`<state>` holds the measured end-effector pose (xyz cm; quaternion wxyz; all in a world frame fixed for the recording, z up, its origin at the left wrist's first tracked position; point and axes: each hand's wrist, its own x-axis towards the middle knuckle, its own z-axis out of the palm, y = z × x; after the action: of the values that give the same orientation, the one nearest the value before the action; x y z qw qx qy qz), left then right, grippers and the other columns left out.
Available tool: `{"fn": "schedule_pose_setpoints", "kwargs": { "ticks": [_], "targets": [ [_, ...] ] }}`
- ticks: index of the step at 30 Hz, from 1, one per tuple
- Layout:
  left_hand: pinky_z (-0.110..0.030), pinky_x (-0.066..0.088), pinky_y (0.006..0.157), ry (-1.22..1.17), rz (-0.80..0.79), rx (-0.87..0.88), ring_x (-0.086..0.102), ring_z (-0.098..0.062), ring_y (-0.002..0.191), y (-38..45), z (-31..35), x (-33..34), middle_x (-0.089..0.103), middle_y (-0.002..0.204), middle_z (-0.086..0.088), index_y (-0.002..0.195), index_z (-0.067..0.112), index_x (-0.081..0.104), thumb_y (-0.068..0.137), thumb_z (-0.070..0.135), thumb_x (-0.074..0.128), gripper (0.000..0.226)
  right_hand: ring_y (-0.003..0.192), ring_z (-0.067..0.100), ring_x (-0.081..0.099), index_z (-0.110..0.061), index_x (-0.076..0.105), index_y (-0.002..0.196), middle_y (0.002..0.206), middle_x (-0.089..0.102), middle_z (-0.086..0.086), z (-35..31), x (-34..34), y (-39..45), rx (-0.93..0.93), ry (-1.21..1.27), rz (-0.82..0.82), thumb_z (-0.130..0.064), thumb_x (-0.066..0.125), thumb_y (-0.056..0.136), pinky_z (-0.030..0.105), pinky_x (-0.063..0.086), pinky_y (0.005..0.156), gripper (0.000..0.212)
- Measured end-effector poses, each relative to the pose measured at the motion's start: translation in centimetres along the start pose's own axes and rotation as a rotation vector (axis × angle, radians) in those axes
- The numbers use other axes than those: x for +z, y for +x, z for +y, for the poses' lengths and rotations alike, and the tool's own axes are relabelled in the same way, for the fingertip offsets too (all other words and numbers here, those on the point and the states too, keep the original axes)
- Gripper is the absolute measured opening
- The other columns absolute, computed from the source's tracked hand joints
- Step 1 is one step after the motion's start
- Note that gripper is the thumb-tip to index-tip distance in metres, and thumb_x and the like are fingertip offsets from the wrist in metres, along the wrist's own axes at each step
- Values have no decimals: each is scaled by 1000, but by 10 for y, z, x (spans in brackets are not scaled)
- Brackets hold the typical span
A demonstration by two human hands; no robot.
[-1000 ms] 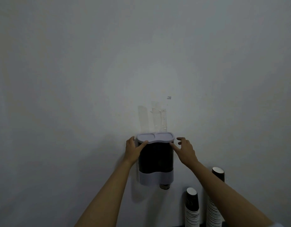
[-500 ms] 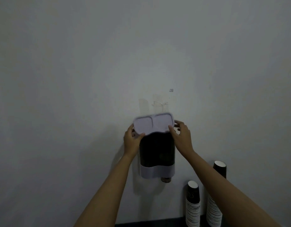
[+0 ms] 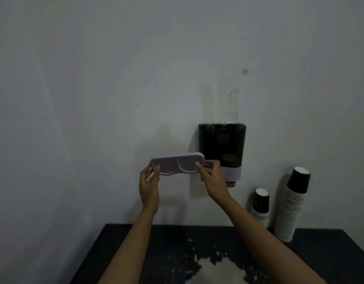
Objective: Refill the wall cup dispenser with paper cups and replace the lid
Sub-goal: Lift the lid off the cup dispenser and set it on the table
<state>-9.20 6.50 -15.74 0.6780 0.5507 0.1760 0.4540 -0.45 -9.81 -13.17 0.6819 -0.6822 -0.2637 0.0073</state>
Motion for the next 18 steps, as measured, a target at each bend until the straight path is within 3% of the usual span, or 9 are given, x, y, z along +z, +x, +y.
{"fn": "schedule_pose_setpoints", "kwargs": {
  "ticks": [4,7,10,12,16,18],
  "targets": [
    [-35,49,97,54,-46,-154,58,-27,117,-35,-46,-34,58,126,-16,111,21,60,87,30,66,27,108,22,57,-9,41,118,121,53,8,56,2,-41,193,-8,-2,-42,59,89,37,51,94,47],
    [-34,50,97,99,-97,-261,59,-23,115,-62,-79,-52,62,123,-13,111,17,61,84,29,69,31,103,23,56,-8,40,112,117,54,11,92,-7,-73,326,-39,17,-40,57,91,34,48,88,41],
    [-30,50,91,161,-165,-399,63,-21,108,-93,-112,-69,66,115,-12,102,17,62,79,24,75,28,101,22,57,-2,42,117,115,56,12,128,-26,-113,468,-93,3,-34,58,92,28,45,82,44],
    [-25,51,83,228,-203,-490,64,-22,101,-115,-132,-81,67,107,-10,98,17,63,77,19,77,25,101,23,58,-3,45,119,115,58,12,153,-41,-137,572,-115,-18,-32,60,91,34,50,85,43],
    [-18,53,69,370,-317,-693,62,-14,88,-155,-167,-97,64,112,-14,109,9,56,80,10,74,34,99,24,58,-8,46,113,107,54,7,193,-66,-178,747,-179,-102,-32,66,87,45,51,91,40],
    [-18,54,70,441,-368,-760,62,-15,88,-171,-184,-103,63,117,-16,112,6,54,81,10,73,37,105,28,58,-9,45,111,107,54,8,206,-74,-195,799,-207,-133,-29,68,86,46,52,89,39]
  ]
}}
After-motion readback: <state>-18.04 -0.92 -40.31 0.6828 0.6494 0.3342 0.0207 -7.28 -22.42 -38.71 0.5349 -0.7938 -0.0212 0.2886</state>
